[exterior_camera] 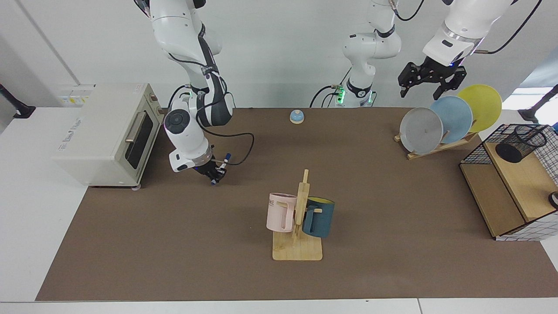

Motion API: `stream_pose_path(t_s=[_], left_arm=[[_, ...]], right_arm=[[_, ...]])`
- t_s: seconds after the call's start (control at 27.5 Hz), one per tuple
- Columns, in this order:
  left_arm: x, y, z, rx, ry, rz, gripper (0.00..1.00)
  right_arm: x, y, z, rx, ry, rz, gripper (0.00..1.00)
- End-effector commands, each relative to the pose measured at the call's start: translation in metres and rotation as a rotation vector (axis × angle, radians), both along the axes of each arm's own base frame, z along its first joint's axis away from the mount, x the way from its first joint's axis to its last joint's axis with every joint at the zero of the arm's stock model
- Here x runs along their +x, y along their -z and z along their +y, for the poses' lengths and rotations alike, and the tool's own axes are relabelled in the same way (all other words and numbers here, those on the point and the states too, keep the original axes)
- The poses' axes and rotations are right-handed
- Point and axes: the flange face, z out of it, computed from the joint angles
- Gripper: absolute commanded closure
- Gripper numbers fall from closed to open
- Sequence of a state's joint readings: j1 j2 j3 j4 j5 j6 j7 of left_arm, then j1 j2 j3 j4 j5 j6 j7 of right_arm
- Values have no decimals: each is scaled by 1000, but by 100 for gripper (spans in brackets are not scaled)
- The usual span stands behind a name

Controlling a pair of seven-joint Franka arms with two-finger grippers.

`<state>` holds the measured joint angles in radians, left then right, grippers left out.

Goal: Put markers into pen holder
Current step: 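Grasp the white marker with the right gripper and lift it, then carry the marker with the right gripper toward the mug tree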

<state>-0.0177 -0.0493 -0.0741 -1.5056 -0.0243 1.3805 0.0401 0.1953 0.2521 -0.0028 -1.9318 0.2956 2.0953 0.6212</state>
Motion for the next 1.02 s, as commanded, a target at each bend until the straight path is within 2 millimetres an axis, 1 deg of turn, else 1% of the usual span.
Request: stream_pose_path(t_s=[0.0, 0.07, 0.22, 0.29, 0.36, 0.51, 0.58, 0.62, 0.73, 0.8, 0.87, 0.98], left_arm=[[-4, -4, 1, 11, 1, 1, 0], [-4, -4, 1, 11, 1, 1, 0], [-4, -4, 1, 11, 1, 1, 0], [-4, -4, 1, 11, 1, 1, 0], [-4, -4, 1, 11, -1, 1, 0], [-4, -4, 1, 11, 1, 1, 0], [-4, -4, 1, 11, -1, 1, 0], [-4, -4, 0, 11, 2, 1, 0], [-4, -4, 0, 11, 1, 1, 0], [-4, -4, 0, 11, 2, 1, 0], [-4, -4, 1, 11, 1, 1, 0], [-4, -4, 1, 11, -1, 1, 0]], right_arm=[[13, -49, 28, 117, 176, 101, 100], [11, -59, 34, 149, 242, 145, 100], [14, -90, 44, 281, 422, 211, 100], [14, -96, 51, 353, 494, 258, 100], [12, -101, 65, 398, 541, 302, 100], [5, -113, 101, 430, 622, 365, 100], [0, -123, 127, 426, 647, 382, 100], [-1, -127, 135, 427, 673, 383, 100], [-1, -132, 149, 446, 778, 389, 100], [1, -136, 152, 500, 833, 422, 100], [-1, -140, 159, 540, 863, 463, 100], [-5, -145, 177, 551, 910, 467, 100]])
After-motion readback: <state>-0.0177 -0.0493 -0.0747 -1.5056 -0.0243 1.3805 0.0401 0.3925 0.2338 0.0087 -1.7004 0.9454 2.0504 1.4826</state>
